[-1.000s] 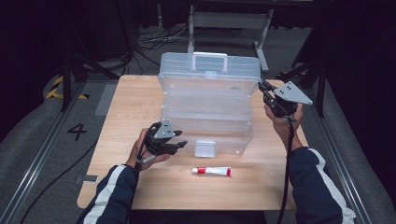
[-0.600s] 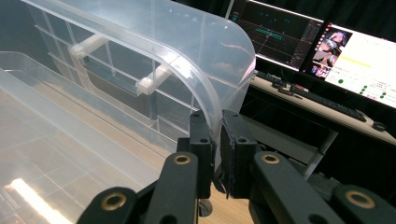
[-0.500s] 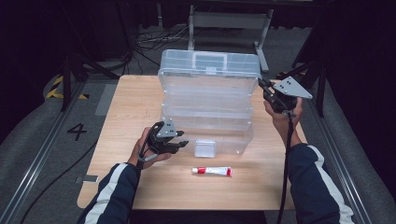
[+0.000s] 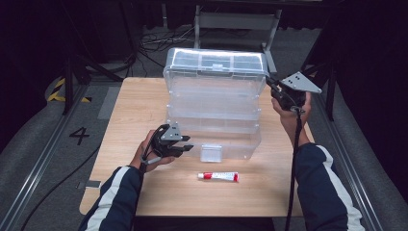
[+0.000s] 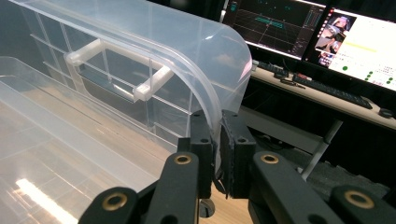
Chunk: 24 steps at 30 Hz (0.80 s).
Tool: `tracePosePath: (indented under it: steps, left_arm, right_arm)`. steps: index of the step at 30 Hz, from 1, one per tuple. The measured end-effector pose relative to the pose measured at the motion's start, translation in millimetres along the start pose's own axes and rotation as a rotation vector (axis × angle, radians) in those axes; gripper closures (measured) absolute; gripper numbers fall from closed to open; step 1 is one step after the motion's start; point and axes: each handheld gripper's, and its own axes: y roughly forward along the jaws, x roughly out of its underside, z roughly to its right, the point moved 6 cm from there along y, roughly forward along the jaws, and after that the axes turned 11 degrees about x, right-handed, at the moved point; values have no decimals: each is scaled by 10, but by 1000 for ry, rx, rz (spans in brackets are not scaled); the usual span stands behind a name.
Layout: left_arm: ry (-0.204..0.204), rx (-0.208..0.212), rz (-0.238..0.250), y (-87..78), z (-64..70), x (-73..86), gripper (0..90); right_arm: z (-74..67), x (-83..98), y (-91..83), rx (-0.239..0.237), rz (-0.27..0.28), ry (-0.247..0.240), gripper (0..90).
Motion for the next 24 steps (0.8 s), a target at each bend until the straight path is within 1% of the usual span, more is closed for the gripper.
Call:
tracePosePath:
  steps: [2,7,12,19,24]
  left_arm:
    - [4,3,0,-1,-3,1,647]
    - [10,7,-3,-3,-6,2,652]
    - [14,11,0,-6,-7,4,656]
    - [24,25,-11,-12,-13,5,673]
    - [24,26,-13,-15,-15,5,677]
  right_arm:
    - [8,-7,20,-2,-4,9,847]
    - [26,-29,69,-7,-18,14,848]
    - [58,-49,138,-21,-37,33,849]
    - [91,-82,230,-30,-66,35,849]
    - [109,-97,264,-39,-85,37,849]
